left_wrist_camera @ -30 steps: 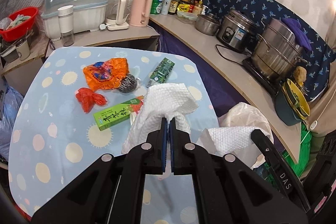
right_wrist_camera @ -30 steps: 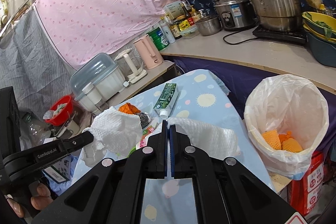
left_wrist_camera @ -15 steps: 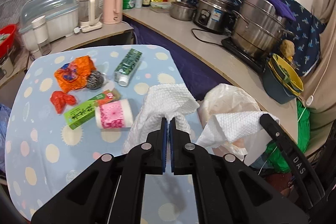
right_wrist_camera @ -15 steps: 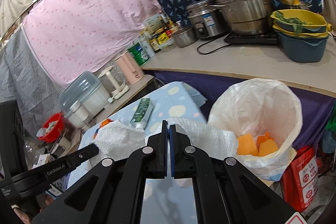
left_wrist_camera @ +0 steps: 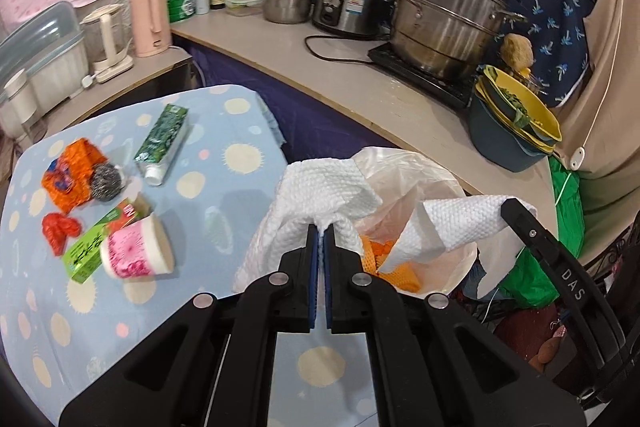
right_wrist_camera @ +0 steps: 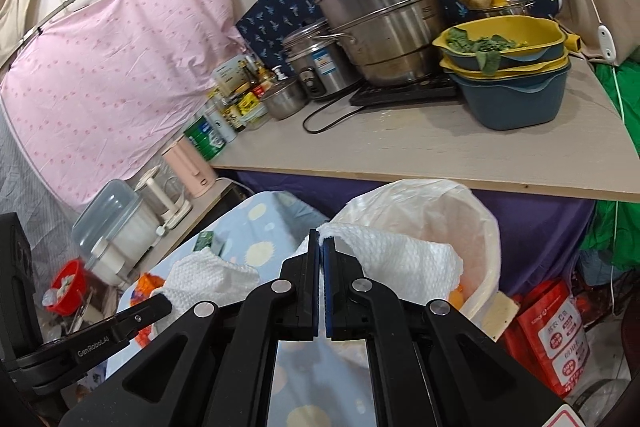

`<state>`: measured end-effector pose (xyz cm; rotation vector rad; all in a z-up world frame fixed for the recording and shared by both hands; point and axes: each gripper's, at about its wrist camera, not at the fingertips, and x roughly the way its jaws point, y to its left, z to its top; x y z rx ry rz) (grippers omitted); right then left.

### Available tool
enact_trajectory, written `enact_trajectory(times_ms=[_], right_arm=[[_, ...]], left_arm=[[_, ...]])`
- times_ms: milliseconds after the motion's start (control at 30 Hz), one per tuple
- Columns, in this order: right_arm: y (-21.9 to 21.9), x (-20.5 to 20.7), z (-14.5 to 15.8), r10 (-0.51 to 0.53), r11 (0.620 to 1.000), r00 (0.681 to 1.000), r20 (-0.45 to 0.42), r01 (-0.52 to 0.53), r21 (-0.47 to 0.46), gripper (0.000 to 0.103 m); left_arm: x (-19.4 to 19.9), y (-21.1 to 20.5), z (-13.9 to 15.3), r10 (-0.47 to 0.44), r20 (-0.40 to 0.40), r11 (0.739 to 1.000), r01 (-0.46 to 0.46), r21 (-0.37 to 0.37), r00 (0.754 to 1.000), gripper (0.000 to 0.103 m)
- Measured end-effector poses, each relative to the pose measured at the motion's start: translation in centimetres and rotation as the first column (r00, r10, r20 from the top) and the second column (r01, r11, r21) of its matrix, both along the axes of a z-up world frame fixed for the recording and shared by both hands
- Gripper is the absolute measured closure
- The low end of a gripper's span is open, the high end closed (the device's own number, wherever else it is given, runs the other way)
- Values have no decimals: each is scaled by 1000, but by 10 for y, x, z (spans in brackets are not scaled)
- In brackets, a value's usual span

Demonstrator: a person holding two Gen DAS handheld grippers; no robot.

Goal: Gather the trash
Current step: 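Carry both held tissues over the trash bin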

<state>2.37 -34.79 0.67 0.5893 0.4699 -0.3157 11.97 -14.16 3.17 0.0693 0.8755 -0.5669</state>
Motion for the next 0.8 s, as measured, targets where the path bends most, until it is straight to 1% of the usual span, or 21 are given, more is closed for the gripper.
enact_trajectory(times_ms=[167,400,567,633,800], right_arm=[[-22,9,-13,-30,1000,999,-29,30,4,101],[-47,22,-40,-62,998,994,-96,64,25,101],[-56,26,-53,-67,997,990,-127,73,40,100],[-58,26,-56,-74,996,989,-131,80,41,95],[-60,24,-58,-83,995,987,-135,89,42,94]], left_arm=[[7,-38,-8,-62,2,998,62,21,998,101],[20,-83,-35,-111,-19,991,112,75,994,101],[26,-100,-53,-119,-36,987,122,104,992,99],[27,-103,-58,-116,-41,986,120,115,992,99],[27,-108,-64,-113,-39,985,117,130,993,99]])
